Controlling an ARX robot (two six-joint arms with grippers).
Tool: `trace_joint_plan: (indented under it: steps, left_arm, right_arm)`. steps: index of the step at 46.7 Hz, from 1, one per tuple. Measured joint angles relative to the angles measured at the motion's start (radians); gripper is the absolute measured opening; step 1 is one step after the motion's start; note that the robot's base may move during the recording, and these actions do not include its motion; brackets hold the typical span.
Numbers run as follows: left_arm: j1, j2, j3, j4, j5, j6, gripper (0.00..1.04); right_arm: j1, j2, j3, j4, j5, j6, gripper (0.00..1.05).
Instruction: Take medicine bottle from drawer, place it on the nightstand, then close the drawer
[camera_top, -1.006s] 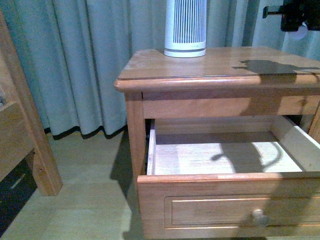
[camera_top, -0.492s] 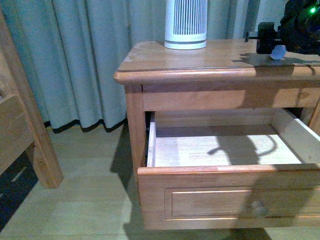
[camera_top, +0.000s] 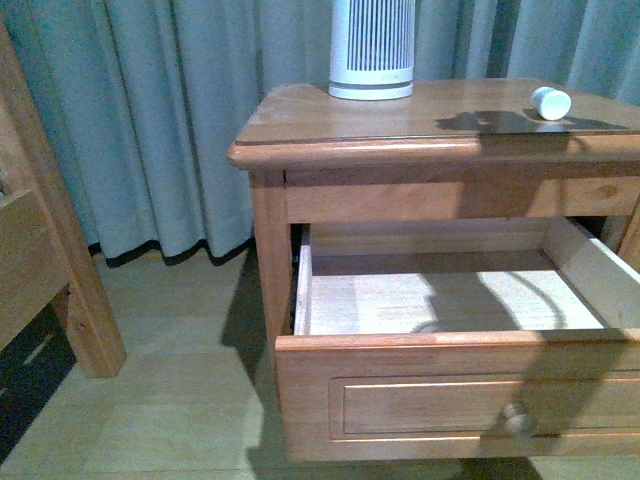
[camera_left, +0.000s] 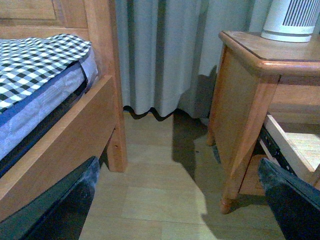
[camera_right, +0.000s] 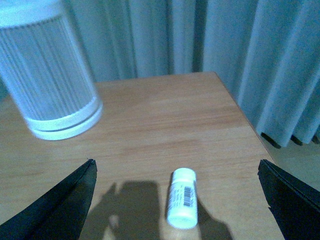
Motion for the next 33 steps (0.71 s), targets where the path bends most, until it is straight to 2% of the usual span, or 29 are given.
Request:
trace_joint_plan:
  steps: [9, 18, 21, 26, 33]
  left_arm:
    - [0.0, 0.0, 0.0, 0.0, 0.0, 0.0, 0.98]
    - [0.0, 0.0, 0.0, 0.0, 0.0, 0.0, 0.98]
    - [0.0, 0.0, 0.0, 0.0, 0.0, 0.0, 0.98]
    - [0.0, 0.0, 0.0, 0.0, 0.0, 0.0, 0.98]
    - [0.0, 0.0, 0.0, 0.0, 0.0, 0.0, 0.98]
  right_arm:
    - [0.026, -0.383, -0.386, 0.068, -0.023, 0.035, 0.98]
    - [0.031, -0.697, -0.727, 0.037, -0.039, 0.095, 0.98]
    - [0.082, -0.846, -0.886, -0.005, -0.027, 0.113, 0.98]
    - [0.163, -0.984, -1.044, -0.049, -0.01, 0.13, 0.98]
    - [0.192, -0.998, -1.232, -0.004, 0.025, 0.16, 0.98]
